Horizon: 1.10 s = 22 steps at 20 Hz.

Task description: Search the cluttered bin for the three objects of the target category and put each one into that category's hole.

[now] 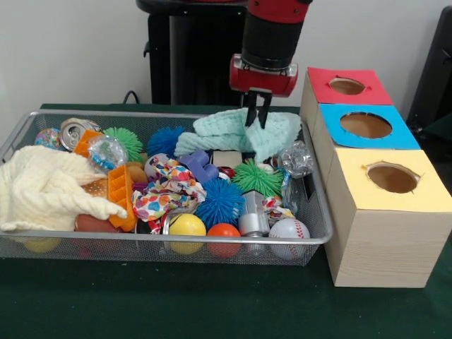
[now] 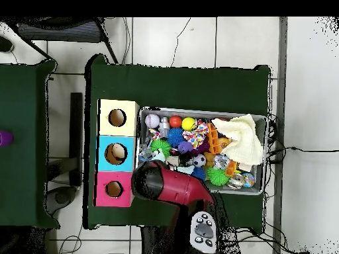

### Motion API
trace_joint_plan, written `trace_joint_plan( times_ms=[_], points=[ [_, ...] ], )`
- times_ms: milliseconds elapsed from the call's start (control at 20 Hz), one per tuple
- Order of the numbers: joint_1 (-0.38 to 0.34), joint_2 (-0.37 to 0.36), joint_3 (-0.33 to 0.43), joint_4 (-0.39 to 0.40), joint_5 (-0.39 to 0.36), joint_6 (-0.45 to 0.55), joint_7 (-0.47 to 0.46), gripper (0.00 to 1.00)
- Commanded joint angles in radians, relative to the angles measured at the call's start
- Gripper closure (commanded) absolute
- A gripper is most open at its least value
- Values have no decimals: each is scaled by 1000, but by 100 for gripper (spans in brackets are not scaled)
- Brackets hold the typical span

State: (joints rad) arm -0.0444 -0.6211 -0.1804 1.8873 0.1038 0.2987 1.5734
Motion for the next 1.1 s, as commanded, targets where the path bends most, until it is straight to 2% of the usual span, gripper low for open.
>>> trace_joint_plan(
  times_ms=[50, 200, 550, 800, 1000, 1100],
  points=[
    [14, 102, -90, -231, -84, 10, 79, 100],
    [22, 132, -121, -279, -112, 58, 67, 100],
    [19, 124, -188, -398, -186, 185, 8, 100],
    [-43, 134, -163, -456, -235, 170, -29, 100],
    [-94, 164, -151, -523, -277, 221, -67, 100],
    [-121, 165, -134, -530, -293, 204, -68, 100]
  ],
)
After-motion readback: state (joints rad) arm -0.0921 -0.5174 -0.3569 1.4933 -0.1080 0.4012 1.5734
